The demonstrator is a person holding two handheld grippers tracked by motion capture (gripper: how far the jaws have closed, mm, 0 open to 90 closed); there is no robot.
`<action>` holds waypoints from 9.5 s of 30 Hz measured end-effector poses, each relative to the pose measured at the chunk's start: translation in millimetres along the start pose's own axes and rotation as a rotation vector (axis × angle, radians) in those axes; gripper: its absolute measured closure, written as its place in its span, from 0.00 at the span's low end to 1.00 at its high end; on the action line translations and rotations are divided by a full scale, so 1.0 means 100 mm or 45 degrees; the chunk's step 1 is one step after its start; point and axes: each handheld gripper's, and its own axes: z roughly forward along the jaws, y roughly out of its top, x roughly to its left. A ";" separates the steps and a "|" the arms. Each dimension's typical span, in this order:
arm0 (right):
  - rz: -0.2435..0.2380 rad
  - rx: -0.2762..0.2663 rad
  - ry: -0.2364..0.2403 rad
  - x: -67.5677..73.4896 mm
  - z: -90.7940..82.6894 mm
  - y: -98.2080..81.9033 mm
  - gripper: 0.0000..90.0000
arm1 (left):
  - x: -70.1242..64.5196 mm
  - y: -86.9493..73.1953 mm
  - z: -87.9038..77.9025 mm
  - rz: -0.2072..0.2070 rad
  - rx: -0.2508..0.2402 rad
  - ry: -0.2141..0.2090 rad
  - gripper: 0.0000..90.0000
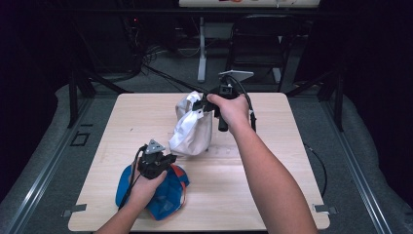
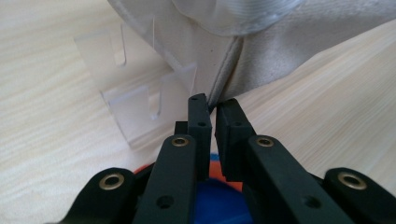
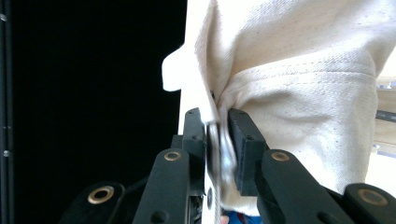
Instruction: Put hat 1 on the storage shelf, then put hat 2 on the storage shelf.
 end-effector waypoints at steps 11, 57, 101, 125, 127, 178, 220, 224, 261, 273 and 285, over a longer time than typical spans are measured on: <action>-0.021 -0.051 0.008 -0.01 -0.13 0.00 0.79 | 0.01 -0.03 -0.06 -0.033 -0.072 -0.024 0.82; -0.551 -0.249 -0.215 -1.36 -0.53 -1.65 0.59 | 0.71 -0.89 -1.13 -0.189 -0.104 0.062 0.56; -0.618 -0.234 -0.109 -1.69 0.16 -2.08 0.62 | 0.41 -1.06 -0.70 0.015 0.154 0.039 0.60; -0.510 0.070 0.069 -1.40 1.08 -1.90 0.69 | 0.52 -1.05 -0.81 -0.021 0.069 0.065 0.58; -0.492 0.082 0.080 -1.39 1.13 -1.91 0.69 | 0.53 -1.06 -0.81 -0.023 0.069 0.066 0.58; -0.278 0.114 0.124 -1.40 0.58 -1.83 0.86 | 0.54 -1.07 -0.82 -0.029 0.058 0.071 0.58; -0.167 -0.020 0.300 -1.46 -0.66 -1.53 0.86 | 0.55 -1.07 -0.83 -0.025 0.061 0.070 0.58; -0.170 -0.001 0.321 -1.38 -0.70 -1.50 0.86 | 0.54 -1.07 -0.84 -0.026 0.061 0.074 0.58; -0.047 -0.042 0.460 -0.84 -1.29 -1.17 0.86 | 0.55 -1.07 -0.84 -0.030 0.062 0.072 0.58; -0.006 -0.096 0.483 -0.85 -1.47 -1.07 0.86 | 0.56 -1.07 -0.85 -0.026 0.064 0.070 0.58; -0.004 -0.149 0.474 -0.71 -1.63 -0.92 0.86 | 0.55 -1.06 -0.84 -0.018 0.061 0.067 0.58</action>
